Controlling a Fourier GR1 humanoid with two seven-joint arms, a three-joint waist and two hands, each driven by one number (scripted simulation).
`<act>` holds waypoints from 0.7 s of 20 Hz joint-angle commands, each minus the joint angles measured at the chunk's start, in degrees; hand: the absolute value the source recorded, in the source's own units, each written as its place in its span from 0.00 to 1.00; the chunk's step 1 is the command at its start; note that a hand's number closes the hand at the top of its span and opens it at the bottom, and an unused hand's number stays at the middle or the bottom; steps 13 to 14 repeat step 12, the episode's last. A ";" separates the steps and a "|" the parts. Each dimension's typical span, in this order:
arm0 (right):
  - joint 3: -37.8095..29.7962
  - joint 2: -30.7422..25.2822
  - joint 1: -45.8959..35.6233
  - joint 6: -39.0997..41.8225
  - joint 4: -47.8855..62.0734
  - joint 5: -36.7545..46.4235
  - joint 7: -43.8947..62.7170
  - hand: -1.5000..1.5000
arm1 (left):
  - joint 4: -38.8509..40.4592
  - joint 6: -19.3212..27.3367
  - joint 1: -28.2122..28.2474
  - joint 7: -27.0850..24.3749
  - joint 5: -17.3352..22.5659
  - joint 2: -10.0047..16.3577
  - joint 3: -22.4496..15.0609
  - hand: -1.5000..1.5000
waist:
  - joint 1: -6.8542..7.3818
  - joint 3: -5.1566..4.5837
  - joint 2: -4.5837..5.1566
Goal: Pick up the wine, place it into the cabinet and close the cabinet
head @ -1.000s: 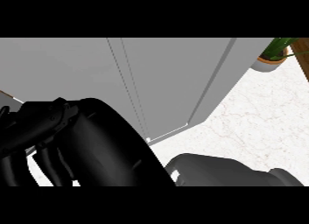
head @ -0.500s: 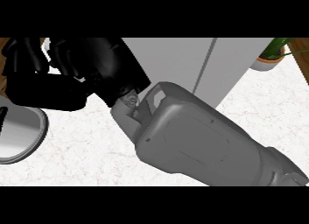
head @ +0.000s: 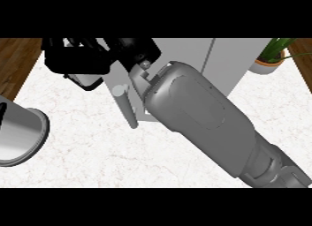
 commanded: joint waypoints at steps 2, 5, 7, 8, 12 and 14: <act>-3.76 -2.65 0.89 1.42 9.78 1.72 -5.96 1.00 | 0.84 -1.90 0.07 0.51 0.46 -0.25 0.76 0.00 | -0.03 0.23 1.90; -3.99 -5.55 1.03 4.10 11.79 2.29 -7.41 1.00 | 0.72 -0.39 -1.63 0.51 -0.74 -0.94 0.02 0.00 | -0.12 0.23 2.22; -3.83 -6.50 0.88 4.10 12.21 3.26 -7.58 1.00 | 1.02 -0.53 -2.86 1.73 0.46 0.00 1.46 0.00 | -0.25 0.22 2.23; -3.27 -6.42 1.51 3.03 12.25 4.26 -7.62 1.00 | 0.13 -0.59 -0.87 0.50 -0.75 -1.33 -0.12 0.00 | 0.05 0.20 2.01; -4.33 -7.85 1.95 5.31 12.37 3.62 -9.84 1.00 | -0.47 0.61 -2.17 1.79 -0.94 -1.27 -0.14 0.00 | 0.04 0.26 2.11; -4.33 -7.85 1.95 5.31 12.37 3.62 -9.84 1.00 | -0.47 0.61 -2.17 1.79 -0.94 -1.27 -0.14 0.00 | 0.04 0.26 2.11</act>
